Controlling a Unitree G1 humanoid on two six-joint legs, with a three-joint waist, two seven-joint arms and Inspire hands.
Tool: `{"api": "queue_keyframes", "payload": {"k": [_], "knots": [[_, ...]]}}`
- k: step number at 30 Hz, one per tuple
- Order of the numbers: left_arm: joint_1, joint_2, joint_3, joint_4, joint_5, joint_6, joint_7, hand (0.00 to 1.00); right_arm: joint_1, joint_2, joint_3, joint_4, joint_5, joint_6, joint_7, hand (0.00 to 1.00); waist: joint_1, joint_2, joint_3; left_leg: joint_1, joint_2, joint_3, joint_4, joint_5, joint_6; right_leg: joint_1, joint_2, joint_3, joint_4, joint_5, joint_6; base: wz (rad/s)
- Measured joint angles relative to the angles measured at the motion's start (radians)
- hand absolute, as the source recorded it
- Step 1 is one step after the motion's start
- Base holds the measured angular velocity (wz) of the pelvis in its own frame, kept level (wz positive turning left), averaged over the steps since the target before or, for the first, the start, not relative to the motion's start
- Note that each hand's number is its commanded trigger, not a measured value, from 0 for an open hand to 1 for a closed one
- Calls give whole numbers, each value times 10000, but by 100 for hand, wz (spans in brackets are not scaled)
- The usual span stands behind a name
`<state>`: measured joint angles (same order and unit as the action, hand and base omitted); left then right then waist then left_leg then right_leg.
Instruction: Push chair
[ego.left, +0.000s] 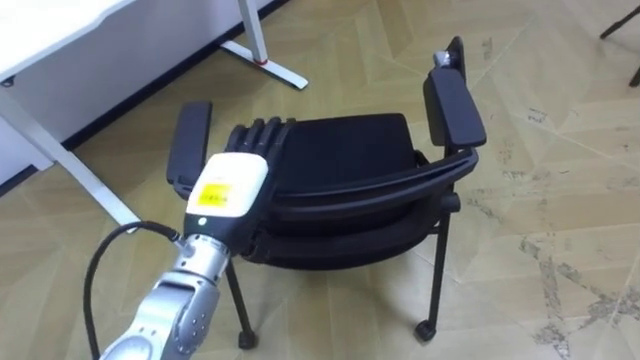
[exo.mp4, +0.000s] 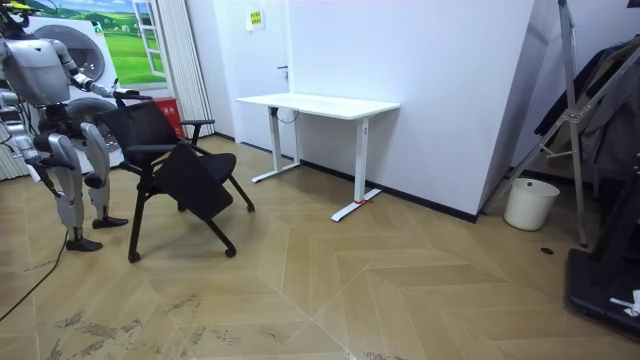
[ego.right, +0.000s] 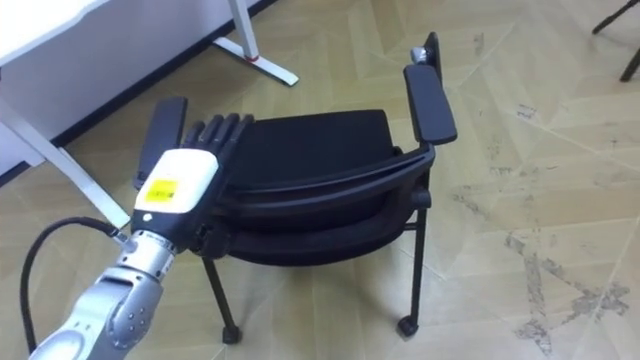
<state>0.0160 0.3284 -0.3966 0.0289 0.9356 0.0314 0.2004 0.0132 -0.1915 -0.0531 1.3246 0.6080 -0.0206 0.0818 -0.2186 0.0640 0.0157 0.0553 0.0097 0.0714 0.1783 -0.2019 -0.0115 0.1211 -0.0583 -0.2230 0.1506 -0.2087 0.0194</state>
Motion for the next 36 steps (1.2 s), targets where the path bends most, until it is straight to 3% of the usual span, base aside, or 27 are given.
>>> {"api": "queue_keyframes", "payload": {"k": [13,15,22,26,27,28,29,36], "knots": [[-85,-18,-151,221,-70,335,-784,0,-37,-24,110,-59,116,4,-58,0,-189,124,-84,-70,5,97,-7,0,0,-109,0,174,5,2,1,-2],[-142,-13,-167,435,-63,330,-746,0,-28,-24,105,-55,115,4,-64,0,-229,93,-64,-12,8,108,-41,0,0,-74,7,227,8,2,1,-2],[-609,-10,-8,1490,-90,-105,-563,0,-23,-23,89,-70,-278,11,-142,0,-204,7,-22,94,51,302,49,0,0,-69,19,331,155,2,1,-5],[-658,-8,215,1795,-85,-177,-564,0,60,-27,-31,-68,-537,18,-105,0,-209,-111,-64,110,97,423,106,-1,0,-70,74,516,180,13,-19,-9],[-658,-8,246,1824,-87,-182,-564,8,68,-28,-62,-68,-567,19,-103,0,-206,-131,-77,120,103,445,114,-1,0,-68,82,547,177,15,-22,-11],[-657,-5,329,1904,-87,-244,-563,75,65,-33,-110,-70,-637,18,-86,0,-202,-155,-86,152,112,492,129,-1,0,-57,89,597,176,19,-29,-7],[-659,-3,430,2001,-91,-346,-559,100,59,-42,-130,-75,-696,17,-46,0,-207,-173,-84,174,113,498,131,-1,0,-14,91,615,170,19,-29,-6],[-662,13,606,2226,-455,-550,-526,100,31,-76,-337,-74,-685,6,62,0,-200,-152,-115,230,135,569,209,-1,0,-8,123,822,187,30,-46,-3]]}}
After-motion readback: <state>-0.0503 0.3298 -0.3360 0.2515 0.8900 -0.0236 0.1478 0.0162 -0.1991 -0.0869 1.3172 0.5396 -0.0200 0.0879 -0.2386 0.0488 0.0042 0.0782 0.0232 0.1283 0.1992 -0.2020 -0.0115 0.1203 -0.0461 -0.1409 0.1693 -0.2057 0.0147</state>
